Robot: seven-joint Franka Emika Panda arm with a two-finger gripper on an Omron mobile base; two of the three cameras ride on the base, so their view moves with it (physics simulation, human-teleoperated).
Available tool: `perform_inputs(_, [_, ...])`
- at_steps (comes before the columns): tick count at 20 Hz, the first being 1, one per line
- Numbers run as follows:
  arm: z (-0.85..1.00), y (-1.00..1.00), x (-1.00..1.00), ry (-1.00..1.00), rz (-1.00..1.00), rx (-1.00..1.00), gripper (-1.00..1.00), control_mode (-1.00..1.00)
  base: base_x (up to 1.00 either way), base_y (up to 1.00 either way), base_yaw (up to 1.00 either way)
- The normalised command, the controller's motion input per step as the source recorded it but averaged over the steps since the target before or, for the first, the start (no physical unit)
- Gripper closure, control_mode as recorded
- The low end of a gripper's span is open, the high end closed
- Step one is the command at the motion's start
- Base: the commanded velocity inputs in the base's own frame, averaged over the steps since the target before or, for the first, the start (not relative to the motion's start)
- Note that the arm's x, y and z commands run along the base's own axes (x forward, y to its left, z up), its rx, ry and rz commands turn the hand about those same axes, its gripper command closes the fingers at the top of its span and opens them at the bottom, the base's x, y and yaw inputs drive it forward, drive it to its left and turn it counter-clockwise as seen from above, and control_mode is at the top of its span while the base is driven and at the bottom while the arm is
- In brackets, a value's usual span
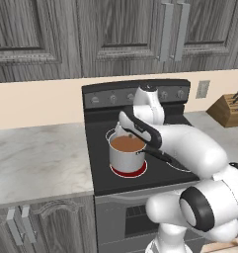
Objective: Pick up the sugar cube(s) and place them in the saucepan with hot chocolate.
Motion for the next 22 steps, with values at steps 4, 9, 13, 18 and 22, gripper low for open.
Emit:
perform_inputs(4, [0.00, 0.00, 0.24, 0.00, 0.00, 0.00, 1.00, -1.00, 0.00, 0.00, 0.00])
perform_inputs(9, [0.00, 0.00, 0.16, 0.01, 0.00, 0.00, 1.00, -1.00, 0.00, 0.00, 0.00])
perform_inputs(13, [0.00, 0.00, 0.01, 0.00, 0.00, 0.00, 1.00, -1.00, 0.00, 0.00, 0.00])
perform_inputs(18, [0.00, 0.00, 0.10, 0.00, 0.00, 0.00, 1.00, -1.00, 0.00, 0.00, 0.00])
perform_inputs(22, [0.00, 0.00, 0.28, 0.00, 0.00, 0.00, 1.00, -1.00, 0.00, 0.00, 0.00])
